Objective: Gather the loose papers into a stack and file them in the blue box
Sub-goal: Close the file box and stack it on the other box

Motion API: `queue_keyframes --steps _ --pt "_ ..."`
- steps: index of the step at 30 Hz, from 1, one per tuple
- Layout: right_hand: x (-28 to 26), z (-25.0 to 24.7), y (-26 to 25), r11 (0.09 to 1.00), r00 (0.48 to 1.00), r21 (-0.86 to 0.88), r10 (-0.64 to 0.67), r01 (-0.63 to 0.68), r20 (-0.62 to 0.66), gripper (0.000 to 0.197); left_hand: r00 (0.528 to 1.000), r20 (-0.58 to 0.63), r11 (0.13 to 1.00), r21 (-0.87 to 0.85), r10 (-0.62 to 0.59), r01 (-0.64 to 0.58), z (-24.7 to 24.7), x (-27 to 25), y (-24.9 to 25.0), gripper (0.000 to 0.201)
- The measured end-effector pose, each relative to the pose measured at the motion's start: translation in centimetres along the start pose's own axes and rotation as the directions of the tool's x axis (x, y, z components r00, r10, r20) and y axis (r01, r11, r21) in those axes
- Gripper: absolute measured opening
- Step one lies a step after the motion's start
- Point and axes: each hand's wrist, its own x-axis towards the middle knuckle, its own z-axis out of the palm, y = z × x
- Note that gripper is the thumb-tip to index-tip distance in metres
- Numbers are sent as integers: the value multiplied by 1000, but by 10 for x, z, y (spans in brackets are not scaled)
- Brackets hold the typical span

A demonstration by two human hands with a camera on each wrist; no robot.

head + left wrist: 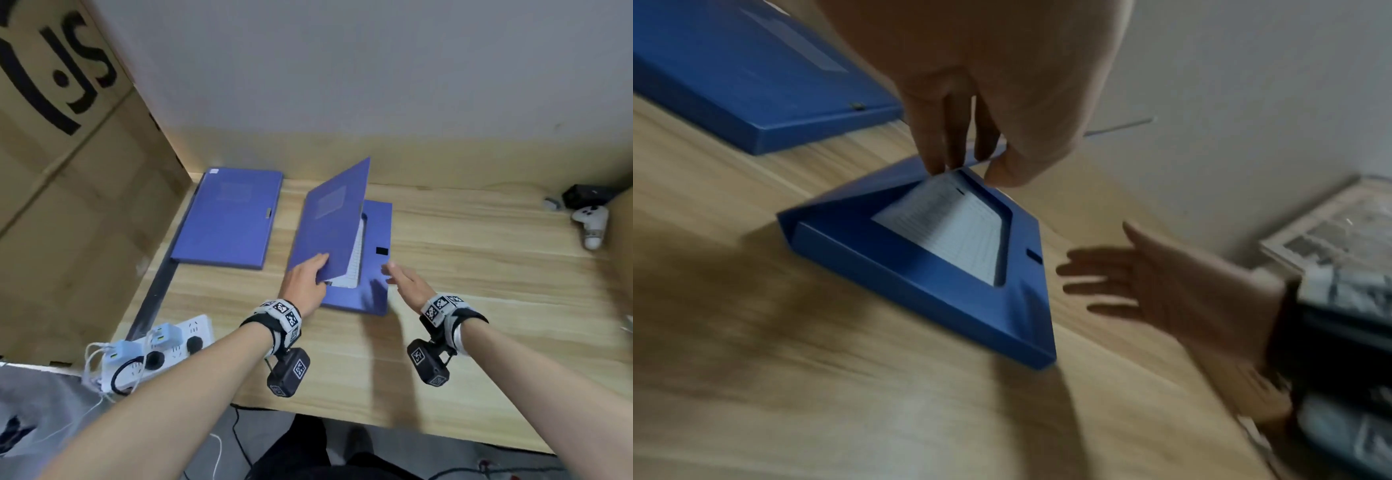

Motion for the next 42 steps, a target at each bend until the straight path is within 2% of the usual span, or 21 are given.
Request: queue_keyframes --steps 2,5,10,12,15,18,20,24,28,31,34,36,39,42 --pt "2 -7 -10 995 999 96 22 -19 -29 50 998 49 993 107 44 -49 12 1 10 66" --pt "5 -14 -19 991 999 134 26 -21 -39 39 988 133 953 281 75 -111 27 4 22 59" --pt "22 -10 -7 997 993 51 65 -60 -101 10 963 264 896 413 56 -165 49 16 26 57" --pt "28 -7 7 991 980 26 131 -129 -152 10 946 319 891 416 47 -184 54 22 23 57" --pt "37 -3 27 972 949 -19 224 -234 -222 19 934 357 923 349 32 -164 52 34 13 56" --pt "38 0 34 942 921 -85 294 -324 -255 20 966 259 954 294 -13 -66 42 53 -4 60" --pt "36 2 30 924 907 -119 322 -364 -272 17 980 179 963 268 -89 38 35 68 -19 67" --pt "35 6 28 889 875 -156 369 -430 -314 29 967 98 958 192 -234 212 31 89 -48 78" --pt "43 7 35 916 893 -142 315 -374 -321 45 947 45 948 20 -319 319 33 106 -66 79" --pt "58 9 37 952 920 -101 247 -289 -305 58 939 71 936 -82 -336 341 33 116 -69 70" --pt "70 13 39 950 927 -160 211 -270 -310 52 940 84 935 -102 -331 339 37 120 -71 68" --pt "71 14 32 934 913 -206 209 -293 -350 47 938 95 934 -108 -332 342 38 121 -73 70" --pt "75 13 25 920 914 -242 217 -309 -343 34 937 114 915 -203 -330 347 34 125 -77 56" --pt "83 15 14 928 925 -262 168 -265 -341 36 934 115 890 -281 -339 358 21 130 -79 51"
